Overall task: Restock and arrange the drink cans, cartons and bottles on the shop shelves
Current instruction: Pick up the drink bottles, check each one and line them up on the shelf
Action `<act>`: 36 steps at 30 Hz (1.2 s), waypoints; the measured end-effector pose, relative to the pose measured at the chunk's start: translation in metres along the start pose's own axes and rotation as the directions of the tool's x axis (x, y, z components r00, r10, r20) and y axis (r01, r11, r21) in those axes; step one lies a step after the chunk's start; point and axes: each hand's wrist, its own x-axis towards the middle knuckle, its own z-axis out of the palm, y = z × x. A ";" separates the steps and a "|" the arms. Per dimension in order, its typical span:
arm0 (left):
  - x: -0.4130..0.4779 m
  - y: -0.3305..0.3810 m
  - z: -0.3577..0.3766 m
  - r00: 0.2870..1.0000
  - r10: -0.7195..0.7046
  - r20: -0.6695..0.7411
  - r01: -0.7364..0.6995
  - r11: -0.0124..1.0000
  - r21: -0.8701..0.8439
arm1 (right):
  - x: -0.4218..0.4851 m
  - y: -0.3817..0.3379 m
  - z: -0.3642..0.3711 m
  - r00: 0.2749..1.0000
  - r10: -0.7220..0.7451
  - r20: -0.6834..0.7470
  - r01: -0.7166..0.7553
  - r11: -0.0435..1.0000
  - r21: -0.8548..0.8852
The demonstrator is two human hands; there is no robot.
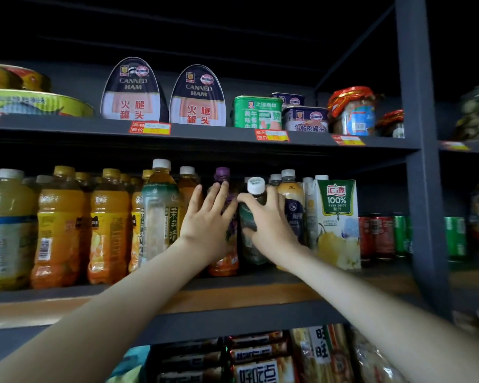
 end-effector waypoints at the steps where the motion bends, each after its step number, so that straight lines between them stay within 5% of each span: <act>1: -0.002 0.002 -0.004 1.000 -0.006 0.006 0.006 0.999 -0.045 | -0.006 -0.002 -0.004 0.999 -0.037 -0.010 0.037 0.999 0.001; 7: -0.026 0.014 -0.032 0.987 -0.096 -0.131 0.027 0.894 -0.447 | -0.033 -0.017 -0.048 0.971 -0.147 -0.187 0.158 0.986 0.046; 15: -0.083 0.054 -0.097 0.940 -0.131 -0.314 -0.154 0.657 -0.738 | -0.096 -0.027 -0.146 0.944 -0.030 -0.329 0.181 0.881 0.437; 19: -0.133 0.087 -0.127 0.979 -0.142 -0.144 -0.041 0.556 -0.830 | -0.144 -0.019 -0.179 0.976 0.079 -0.203 0.059 0.802 0.595; 23: -0.209 0.134 -0.128 0.982 -0.185 0.036 0.128 0.514 -0.848 | -0.209 -0.004 -0.184 0.985 0.085 0.152 -0.162 0.765 0.624; 28: -0.330 0.188 -0.119 0.848 -0.096 0.521 0.530 0.163 -0.832 | -0.319 -0.001 -0.161 0.842 0.001 0.539 -0.268 0.868 0.417; 30: -0.370 0.203 -0.111 0.715 -0.031 0.698 0.699 0.011 -0.715 | -0.369 -0.005 -0.149 0.829 -0.022 0.559 -0.103 0.976 0.190; 32: -0.406 0.213 -0.104 0.606 0.006 0.795 0.794 -0.069 -0.605 | -0.415 -0.011 -0.137 0.840 -0.196 0.506 0.184 0.980 0.074; 36: -0.458 0.216 -0.101 0.566 0.174 0.806 0.809 0.067 -0.583 | -0.488 -0.038 -0.107 0.713 -0.515 0.476 0.464 0.855 0.230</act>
